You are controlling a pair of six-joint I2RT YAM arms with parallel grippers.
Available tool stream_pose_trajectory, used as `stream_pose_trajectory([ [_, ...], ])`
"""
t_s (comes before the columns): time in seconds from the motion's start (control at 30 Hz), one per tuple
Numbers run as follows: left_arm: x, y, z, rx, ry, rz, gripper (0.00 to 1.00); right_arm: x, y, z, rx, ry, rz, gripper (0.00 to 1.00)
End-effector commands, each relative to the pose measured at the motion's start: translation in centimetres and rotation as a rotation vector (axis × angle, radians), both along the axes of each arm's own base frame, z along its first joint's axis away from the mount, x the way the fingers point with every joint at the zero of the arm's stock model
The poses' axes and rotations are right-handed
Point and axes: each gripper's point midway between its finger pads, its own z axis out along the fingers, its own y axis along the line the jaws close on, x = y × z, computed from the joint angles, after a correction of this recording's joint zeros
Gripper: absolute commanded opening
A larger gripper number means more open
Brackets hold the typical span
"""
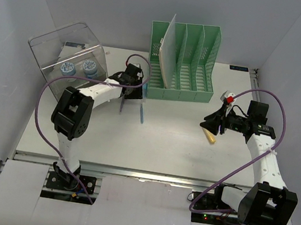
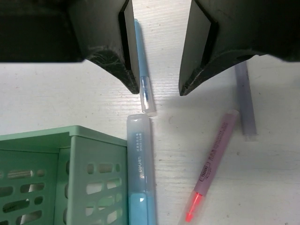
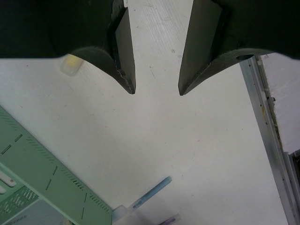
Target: Organize the desk
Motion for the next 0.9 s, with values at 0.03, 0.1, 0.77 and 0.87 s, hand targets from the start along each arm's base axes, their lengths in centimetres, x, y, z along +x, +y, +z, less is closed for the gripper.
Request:
stream_pose_trajectory([
  [0.03,1.3,-1.4,2.3,-0.045,-0.067,-0.111,0.54,-0.1,0.1,0.7,0.018,-0.021,0.01,0.49],
  [0.1,1.9,-1.1,2.2,-0.036,-0.074,-0.096,0.55,-0.1,0.1,0.7,0.016,-0.02,0.008,0.49],
  [0.77,7.9,-2.6,0.3,-0.067,-0.052,-0.03,0.56,0.1,0.0,0.3,0.012,-0.008,0.005,0.5],
  [0.87,8.1,-3.5,-0.1,-0.091,-0.038,-0.061,0.6,0.1,0.0,0.3,0.012,-0.009,0.006,0.5],
])
